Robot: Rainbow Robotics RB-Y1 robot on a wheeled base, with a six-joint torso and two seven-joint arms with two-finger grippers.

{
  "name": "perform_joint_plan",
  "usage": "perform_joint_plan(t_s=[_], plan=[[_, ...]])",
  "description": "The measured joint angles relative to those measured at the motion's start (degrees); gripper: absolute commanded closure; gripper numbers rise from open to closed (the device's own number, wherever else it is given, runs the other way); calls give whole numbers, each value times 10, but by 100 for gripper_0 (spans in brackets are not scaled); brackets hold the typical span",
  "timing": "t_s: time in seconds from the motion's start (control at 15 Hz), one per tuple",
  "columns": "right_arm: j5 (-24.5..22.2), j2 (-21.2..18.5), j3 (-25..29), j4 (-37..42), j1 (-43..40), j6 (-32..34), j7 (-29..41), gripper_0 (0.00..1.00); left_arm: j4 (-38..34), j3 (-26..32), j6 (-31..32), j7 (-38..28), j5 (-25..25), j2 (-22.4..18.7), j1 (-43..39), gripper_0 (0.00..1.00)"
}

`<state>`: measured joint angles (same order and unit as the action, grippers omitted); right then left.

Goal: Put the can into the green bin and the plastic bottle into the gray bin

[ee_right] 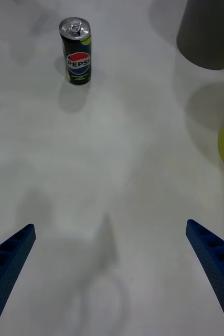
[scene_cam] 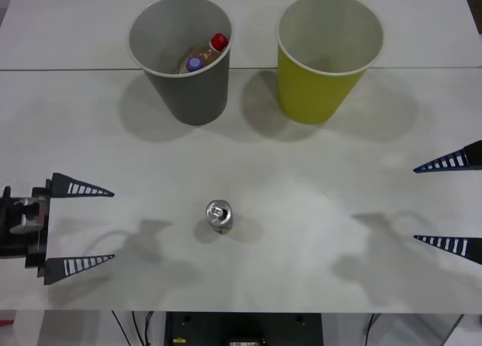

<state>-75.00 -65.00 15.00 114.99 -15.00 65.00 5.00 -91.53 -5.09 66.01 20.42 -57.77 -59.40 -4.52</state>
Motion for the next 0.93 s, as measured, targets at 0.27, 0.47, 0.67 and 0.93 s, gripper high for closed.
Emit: perform_joint_plan(t_s=[0.27, 0.47, 0.67, 0.93], plan=[[0, 0, 0, 0, 0, 0, 0, 0, 72, -58, 4, 59, 44, 27, 43, 0], [0, 0, 0, 0, 0, 0, 0, 0, 130, -101, 14, 103, 77, 52, 78, 0], [0, 0, 0, 0, 0, 0, 0, 0, 176, -132, 19, 125, 94, 86, 110, 0], [0, 0, 0, 0, 0, 0, 0, 0, 224, -152, 20, 137, 102, 138, 139, 0]])
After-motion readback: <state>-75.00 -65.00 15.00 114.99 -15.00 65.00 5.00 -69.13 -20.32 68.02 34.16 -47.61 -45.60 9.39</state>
